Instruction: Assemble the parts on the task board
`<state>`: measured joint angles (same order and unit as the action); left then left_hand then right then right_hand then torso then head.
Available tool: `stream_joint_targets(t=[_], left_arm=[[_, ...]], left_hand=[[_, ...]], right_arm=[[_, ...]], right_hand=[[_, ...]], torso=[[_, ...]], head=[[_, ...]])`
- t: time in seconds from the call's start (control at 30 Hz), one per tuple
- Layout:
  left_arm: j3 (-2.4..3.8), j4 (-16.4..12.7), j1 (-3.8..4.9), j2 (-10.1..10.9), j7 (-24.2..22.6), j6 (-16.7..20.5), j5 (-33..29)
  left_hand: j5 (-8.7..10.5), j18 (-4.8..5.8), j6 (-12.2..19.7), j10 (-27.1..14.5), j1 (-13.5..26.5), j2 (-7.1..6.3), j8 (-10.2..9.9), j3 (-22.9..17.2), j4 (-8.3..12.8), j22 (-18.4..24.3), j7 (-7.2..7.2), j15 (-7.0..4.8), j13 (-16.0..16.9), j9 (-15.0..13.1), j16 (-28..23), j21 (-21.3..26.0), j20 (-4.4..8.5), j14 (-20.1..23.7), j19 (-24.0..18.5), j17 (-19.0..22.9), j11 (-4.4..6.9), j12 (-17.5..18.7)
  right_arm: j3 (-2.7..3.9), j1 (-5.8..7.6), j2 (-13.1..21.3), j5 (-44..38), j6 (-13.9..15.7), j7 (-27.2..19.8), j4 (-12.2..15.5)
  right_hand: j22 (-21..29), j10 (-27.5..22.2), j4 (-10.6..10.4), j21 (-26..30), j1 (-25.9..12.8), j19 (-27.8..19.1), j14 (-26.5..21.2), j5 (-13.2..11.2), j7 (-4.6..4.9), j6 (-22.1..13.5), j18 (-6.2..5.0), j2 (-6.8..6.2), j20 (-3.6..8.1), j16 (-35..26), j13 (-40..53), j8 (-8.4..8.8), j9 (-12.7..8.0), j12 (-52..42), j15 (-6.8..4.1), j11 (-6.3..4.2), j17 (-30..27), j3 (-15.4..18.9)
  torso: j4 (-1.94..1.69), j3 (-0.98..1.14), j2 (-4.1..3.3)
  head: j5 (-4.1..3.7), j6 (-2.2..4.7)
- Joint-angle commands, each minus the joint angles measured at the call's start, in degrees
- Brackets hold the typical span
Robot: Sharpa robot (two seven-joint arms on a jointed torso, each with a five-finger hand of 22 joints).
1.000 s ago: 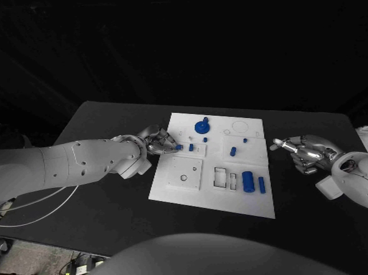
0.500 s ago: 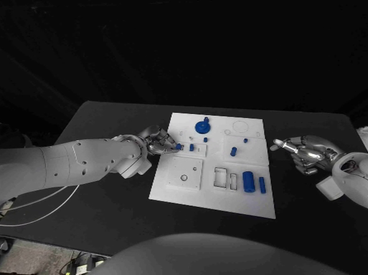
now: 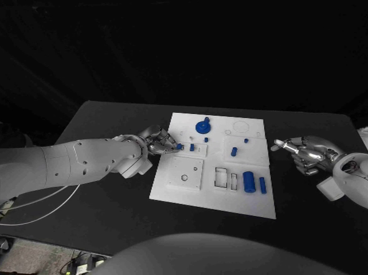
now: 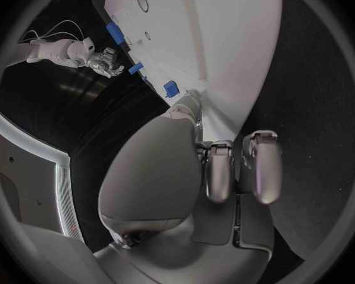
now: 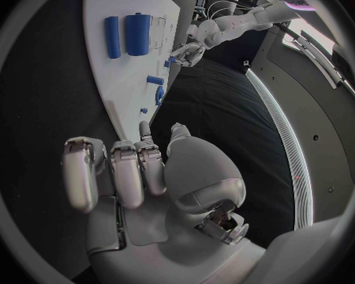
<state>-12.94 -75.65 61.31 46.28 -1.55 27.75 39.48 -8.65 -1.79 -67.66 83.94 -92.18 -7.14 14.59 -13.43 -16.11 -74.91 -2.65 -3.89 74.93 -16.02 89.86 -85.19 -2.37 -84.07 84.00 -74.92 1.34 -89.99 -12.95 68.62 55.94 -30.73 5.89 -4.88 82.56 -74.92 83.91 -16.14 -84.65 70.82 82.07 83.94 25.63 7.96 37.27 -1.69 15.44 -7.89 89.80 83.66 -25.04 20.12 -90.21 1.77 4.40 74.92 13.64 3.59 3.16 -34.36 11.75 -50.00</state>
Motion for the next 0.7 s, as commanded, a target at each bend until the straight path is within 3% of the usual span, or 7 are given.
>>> stream_joint_targets(t=[0.03, 0.37, 0.7], left_arm=[[-0.3, 0.02, -0.48, -0.13, 1.9, -0.84, 1.94], [-0.31, 0.07, -0.63, -0.16, 1.82, -0.57, 3.97], [-0.31, 0.27, -1.39, -0.18, 2.49, -0.61, 4.59]], left_hand=[[-0.49, 0.55, -0.06, 6.06, -0.39, 0.04, -0.28, 0.53, 0.1, -13.44, -0.37, 0.36, 15.07, -0.05, 0.14, 0.37, -0.38, -5.93, 3.18, -15.08, -0.46, -0.01], [-1.18, 0.5, 0.05, 6.06, -0.68, -0.53, -0.65, 1.27, 0.2, -13.38, -0.71, 0.58, 15.07, 0.14, 0.14, 0.55, -0.58, -5.93, 3.05, -15.08, -0.73, -0.01], [-1.75, 0.45, 0.15, 6.06, -0.81, -0.46, -0.82, 1.55, 0.15, -13.31, -0.83, 0.67, 15.07, 0.24, 0.14, 0.77, -0.68, -5.93, 2.91, -15.08, -0.81, -0.01]], right_arm=[[-0.01, -0.05, 0.0, -0.11, -0.91, -0.32, 0.11], [-0.01, -0.07, 0.01, -0.11, -0.86, -0.38, 0.13], [-0.01, -0.08, 0.08, -0.1, -0.84, -0.36, 0.17]], right_hand=[[-12.31, 6.09, 0.06, 0.21, 0.61, -0.26, 6.06, 0.31, 0.06, 0.42, -0.41, -0.06, 0.03, 0.2, 6.34, 0.27, -0.09, 0.21, -0.45, -0.72, 15.08, -0.32], [-12.31, 6.09, 0.06, 0.2, 0.63, -0.25, 6.06, 0.31, 0.06, 0.44, -0.41, -0.06, 0.03, 0.2, 6.34, 0.27, -0.1, 0.21, -0.45, -0.72, 15.08, -0.34], [-12.31, 6.09, 0.06, 0.2, 0.63, -0.25, 6.06, 0.31, 0.06, 0.44, -0.41, -0.06, 0.03, 0.2, 6.34, 0.27, -0.1, 0.21, -0.45, -0.72, 15.08, -0.34]], torso=[[-0.01, 0.02, 0.01], [0.0, 0.0, -0.01], [-0.02, 0.0, 0.0]], head=[[0.01, 0.0], [-0.01, 0.0], [0.04, 0.0]])
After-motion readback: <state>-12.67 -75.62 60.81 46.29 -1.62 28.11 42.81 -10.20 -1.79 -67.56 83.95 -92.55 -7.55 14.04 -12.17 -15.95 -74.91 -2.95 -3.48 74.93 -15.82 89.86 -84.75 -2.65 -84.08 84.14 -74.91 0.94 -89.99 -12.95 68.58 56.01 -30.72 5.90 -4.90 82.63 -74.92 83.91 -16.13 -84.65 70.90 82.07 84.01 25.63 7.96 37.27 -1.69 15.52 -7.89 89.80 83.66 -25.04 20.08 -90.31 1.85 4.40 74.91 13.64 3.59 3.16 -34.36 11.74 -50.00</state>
